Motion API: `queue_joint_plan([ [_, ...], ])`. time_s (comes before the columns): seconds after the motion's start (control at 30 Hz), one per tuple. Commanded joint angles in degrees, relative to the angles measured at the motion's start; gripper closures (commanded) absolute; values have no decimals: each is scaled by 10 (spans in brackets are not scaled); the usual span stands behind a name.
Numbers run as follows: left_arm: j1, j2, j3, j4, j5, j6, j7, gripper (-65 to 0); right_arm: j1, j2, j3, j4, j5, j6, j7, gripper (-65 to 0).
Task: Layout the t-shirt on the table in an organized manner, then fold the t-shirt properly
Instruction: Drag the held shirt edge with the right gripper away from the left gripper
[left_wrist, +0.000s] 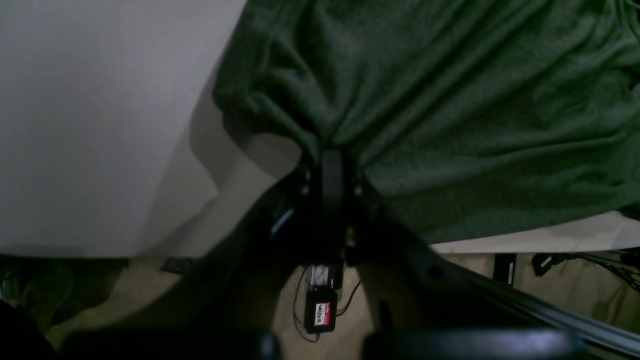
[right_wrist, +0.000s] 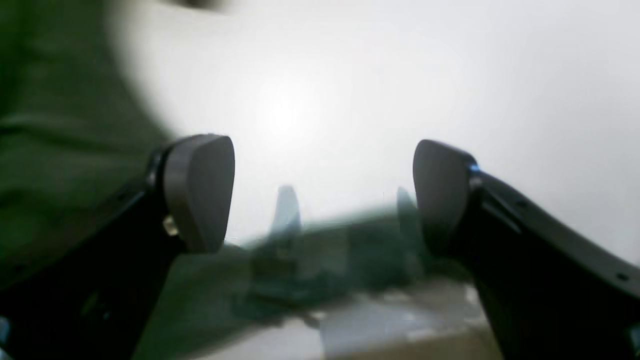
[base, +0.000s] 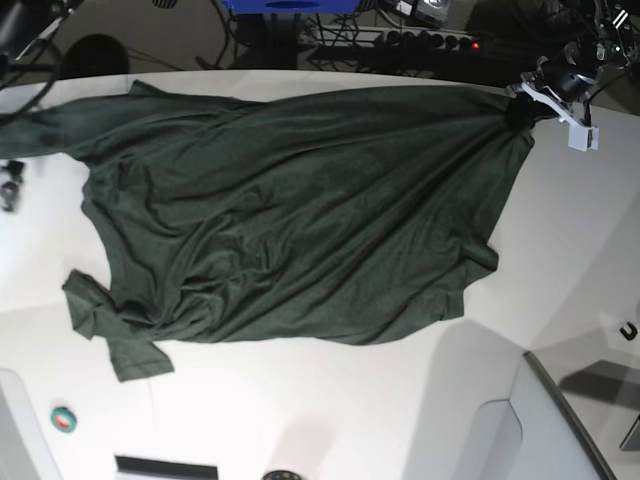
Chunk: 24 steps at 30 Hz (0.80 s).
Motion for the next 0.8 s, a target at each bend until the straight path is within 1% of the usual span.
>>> queue_joint_plan([
  [0.0, 4, -9, -4, 9, -10, -5, -9, 0, 4, 20, 3, -11, -12, -10, 24, -515],
  [0.07, 4, -8, -4, 9, -10, -5, -9, 0, 21, 42, 4, -66, -52, -11, 51, -515],
  [0.17, 4, -8, -4, 9, -10, -5, -9, 0, 55, 64, 9, -166, -115, -12, 63, -515],
  [0.27, 4, -8, -4, 9, -10, -5, -9, 0, 62, 71, 9, -227, -123, -12, 114, -515],
  [0.3, 4, -8, -4, 9, -10, -5, -9, 0, 63, 71, 9, -243, -123, -18, 130, -515],
  [0.33, 4, -8, -4, 9, -10, -5, -9, 0, 63, 72, 9, -254, -123, -32, 139, -515],
  [0.37, 4, -8, -4, 9, -10, -5, -9, 0, 61, 75, 8, -262, -123, -58, 142, -515],
  [0.43, 4, -8, -4, 9, -10, -5, -9, 0, 57, 76, 9, -262, -123, -89, 144, -515],
  [0.57, 14, -8, -4, 9, -10, -5, -10, 0, 28, 77, 10, -226, -123, -93, 176, -515],
  [0.7, 16, -8, -5, 9, -10, -5, -10, 0, 7, 75, 10, -179, -123, -94, 182, -515],
  [0.77, 16, -8, -5, 9, -10, -5, -10, 0, 6, 75, 44, -174, -123, -100, 181, -515],
])
